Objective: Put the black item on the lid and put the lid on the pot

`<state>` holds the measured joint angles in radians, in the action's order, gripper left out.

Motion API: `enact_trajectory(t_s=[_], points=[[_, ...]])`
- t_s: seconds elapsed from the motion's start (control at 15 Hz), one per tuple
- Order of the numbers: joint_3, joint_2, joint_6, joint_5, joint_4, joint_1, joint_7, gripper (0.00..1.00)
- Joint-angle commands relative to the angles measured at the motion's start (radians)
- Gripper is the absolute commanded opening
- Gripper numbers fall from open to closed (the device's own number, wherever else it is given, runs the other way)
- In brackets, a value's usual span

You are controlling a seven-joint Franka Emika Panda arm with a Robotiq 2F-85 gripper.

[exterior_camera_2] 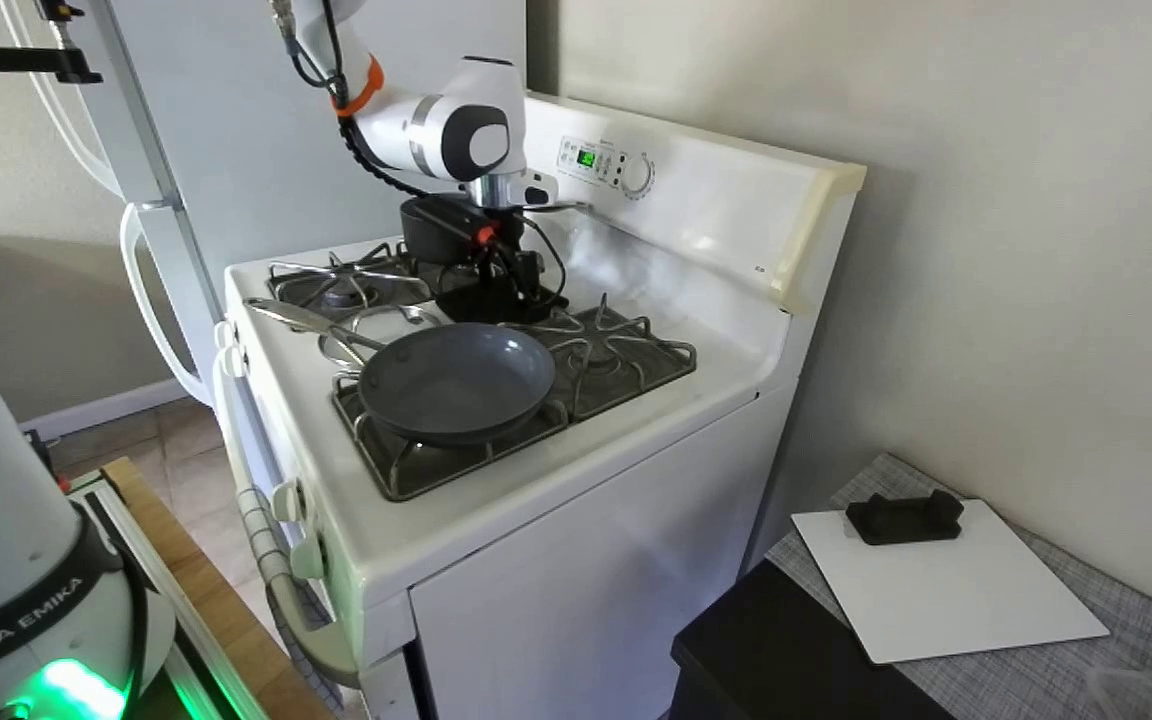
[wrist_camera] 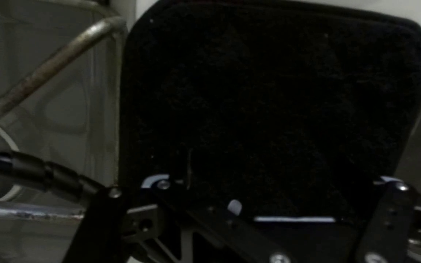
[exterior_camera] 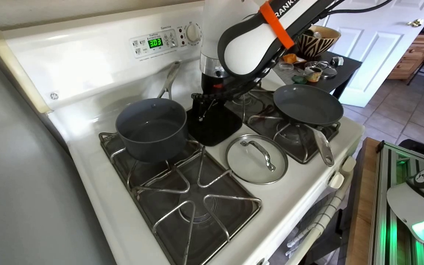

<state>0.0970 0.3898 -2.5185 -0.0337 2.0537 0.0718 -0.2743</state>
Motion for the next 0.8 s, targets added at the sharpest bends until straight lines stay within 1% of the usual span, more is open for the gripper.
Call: enact_trajectory(t_s=[0.0,0.27,0.33,0.4,0.47,0.73], points=[[-0.017,0.039,0.000,0.033,-0.026,0.024,0.022,1.00],[-0.034,0.059,0.011,0.015,-0.043,0.040,0.006,0.99],[-0.038,0.060,0.015,0.014,-0.044,0.043,0.004,0.74],[-0.044,0.060,0.014,0.009,-0.044,0.048,0.000,0.74],[-0.049,0.060,0.013,0.005,-0.044,0.051,-0.001,0.68],[-0.061,0.061,0.015,-0.003,-0.056,0.063,-0.009,0.36]])
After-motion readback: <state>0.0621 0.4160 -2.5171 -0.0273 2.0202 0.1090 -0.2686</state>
